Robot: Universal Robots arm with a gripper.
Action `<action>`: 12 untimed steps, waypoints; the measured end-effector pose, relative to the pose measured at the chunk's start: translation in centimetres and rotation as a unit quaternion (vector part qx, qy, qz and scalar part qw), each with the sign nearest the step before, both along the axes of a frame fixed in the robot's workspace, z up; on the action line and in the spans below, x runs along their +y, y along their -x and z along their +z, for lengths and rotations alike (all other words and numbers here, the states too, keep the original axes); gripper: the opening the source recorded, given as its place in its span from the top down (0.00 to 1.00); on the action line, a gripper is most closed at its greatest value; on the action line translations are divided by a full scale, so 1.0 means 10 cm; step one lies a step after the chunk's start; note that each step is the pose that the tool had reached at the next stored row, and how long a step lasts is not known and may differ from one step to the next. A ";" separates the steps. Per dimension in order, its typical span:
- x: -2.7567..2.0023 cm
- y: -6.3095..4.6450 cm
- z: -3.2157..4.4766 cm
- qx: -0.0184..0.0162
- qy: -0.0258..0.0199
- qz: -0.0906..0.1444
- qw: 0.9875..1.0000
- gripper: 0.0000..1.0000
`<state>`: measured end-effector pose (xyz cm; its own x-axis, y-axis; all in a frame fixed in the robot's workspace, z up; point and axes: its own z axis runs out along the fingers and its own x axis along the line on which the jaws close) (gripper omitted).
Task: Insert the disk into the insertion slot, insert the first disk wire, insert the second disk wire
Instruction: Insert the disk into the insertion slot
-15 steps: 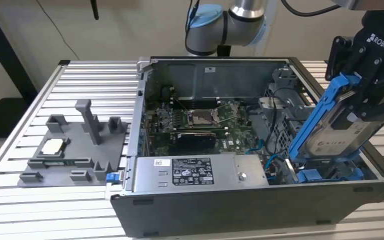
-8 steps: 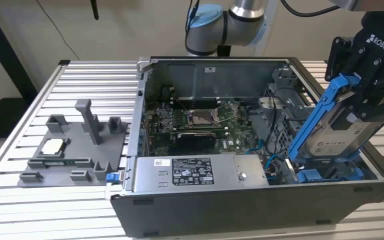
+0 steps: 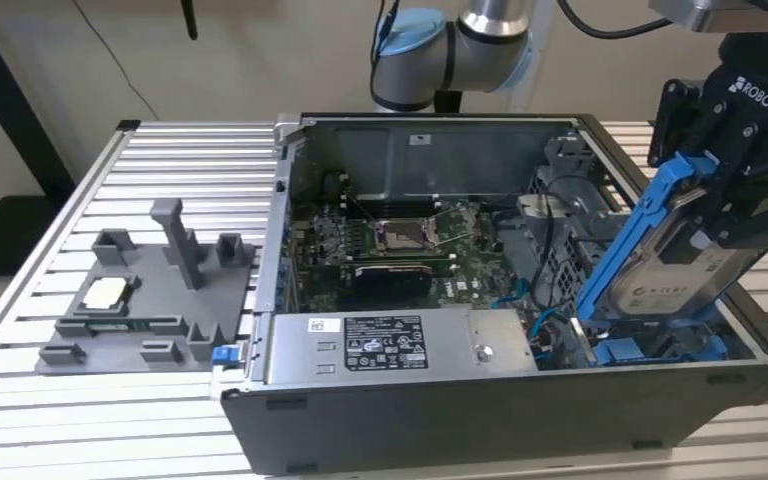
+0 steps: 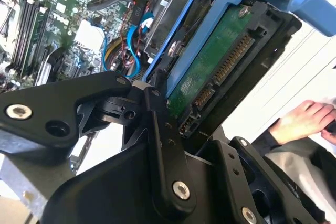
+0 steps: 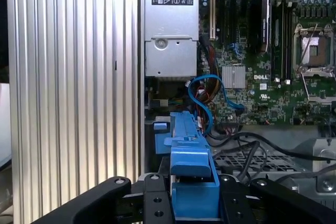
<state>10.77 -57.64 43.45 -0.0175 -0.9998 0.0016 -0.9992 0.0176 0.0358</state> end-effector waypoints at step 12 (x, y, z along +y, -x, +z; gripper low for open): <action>0.001 -0.10 -0.137 0.000 -0.007 0.001 1.000 0.67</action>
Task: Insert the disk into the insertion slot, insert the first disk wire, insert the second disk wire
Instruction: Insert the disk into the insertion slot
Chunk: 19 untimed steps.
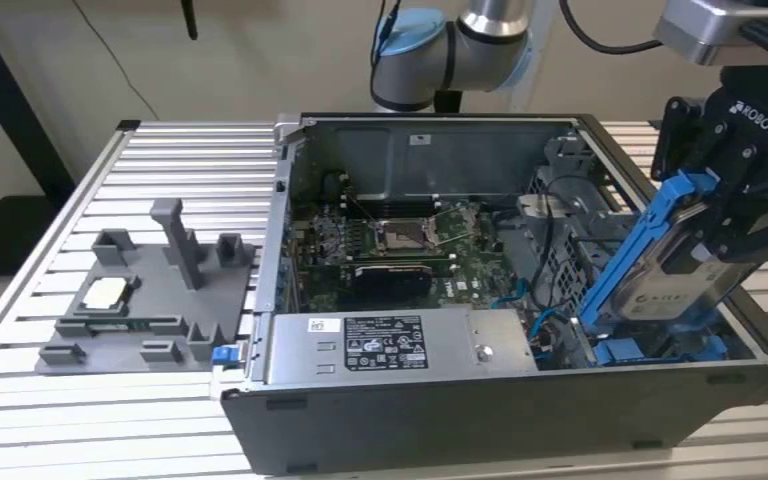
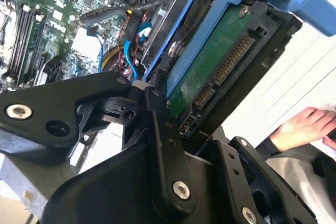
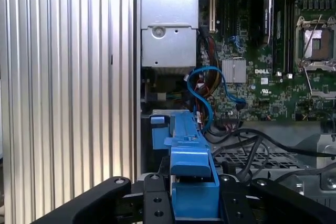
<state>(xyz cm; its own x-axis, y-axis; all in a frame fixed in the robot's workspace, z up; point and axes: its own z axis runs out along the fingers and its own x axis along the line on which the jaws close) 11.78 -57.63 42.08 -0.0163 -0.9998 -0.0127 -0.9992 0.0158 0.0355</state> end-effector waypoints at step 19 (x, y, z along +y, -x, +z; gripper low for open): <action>0.000 -0.07 -0.250 -0.001 -0.007 0.000 1.000 0.67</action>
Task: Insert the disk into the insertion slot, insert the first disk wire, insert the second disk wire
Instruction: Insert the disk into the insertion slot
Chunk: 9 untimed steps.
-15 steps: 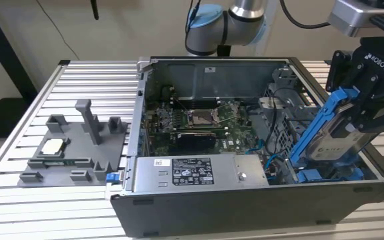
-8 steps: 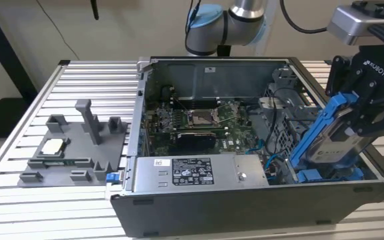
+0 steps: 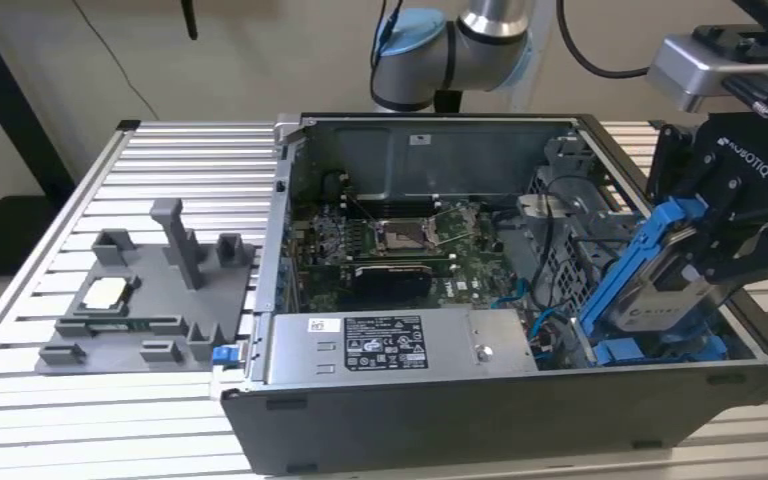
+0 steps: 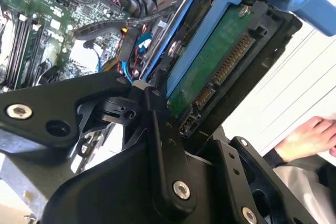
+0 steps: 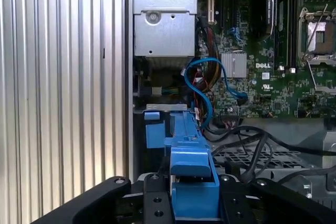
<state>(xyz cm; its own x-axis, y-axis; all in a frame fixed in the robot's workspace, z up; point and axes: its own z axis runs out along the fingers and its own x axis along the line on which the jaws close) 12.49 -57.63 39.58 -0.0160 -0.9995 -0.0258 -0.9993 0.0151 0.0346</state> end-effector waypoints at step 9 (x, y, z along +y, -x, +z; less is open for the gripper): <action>0.000 0.00 -0.056 0.000 0.000 0.000 1.000 0.67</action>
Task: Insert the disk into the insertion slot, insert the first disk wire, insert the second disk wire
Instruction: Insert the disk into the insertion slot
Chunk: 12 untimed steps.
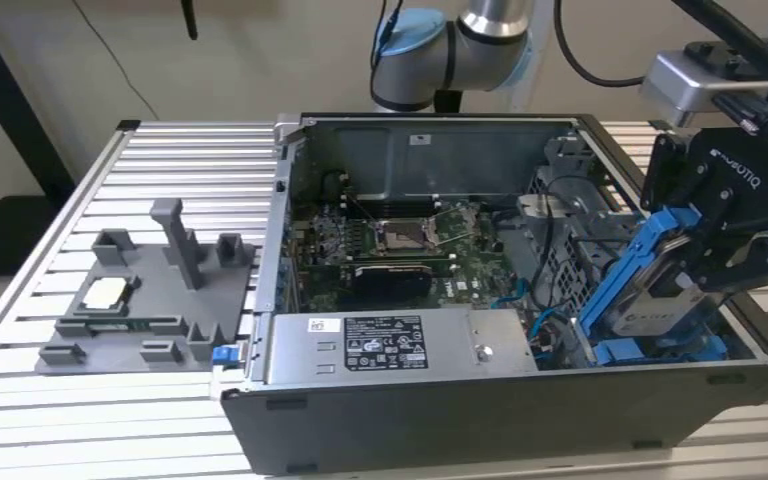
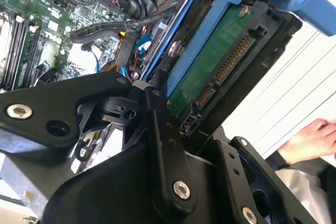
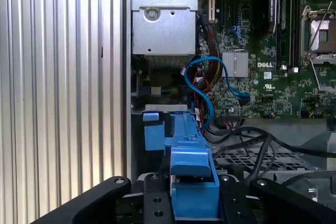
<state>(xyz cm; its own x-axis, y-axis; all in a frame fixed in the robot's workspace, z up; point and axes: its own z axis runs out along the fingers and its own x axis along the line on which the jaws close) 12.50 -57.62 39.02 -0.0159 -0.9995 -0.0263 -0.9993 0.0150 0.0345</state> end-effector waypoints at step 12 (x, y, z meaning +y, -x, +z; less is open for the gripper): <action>0.000 0.00 -0.139 0.000 0.000 0.000 1.000 0.67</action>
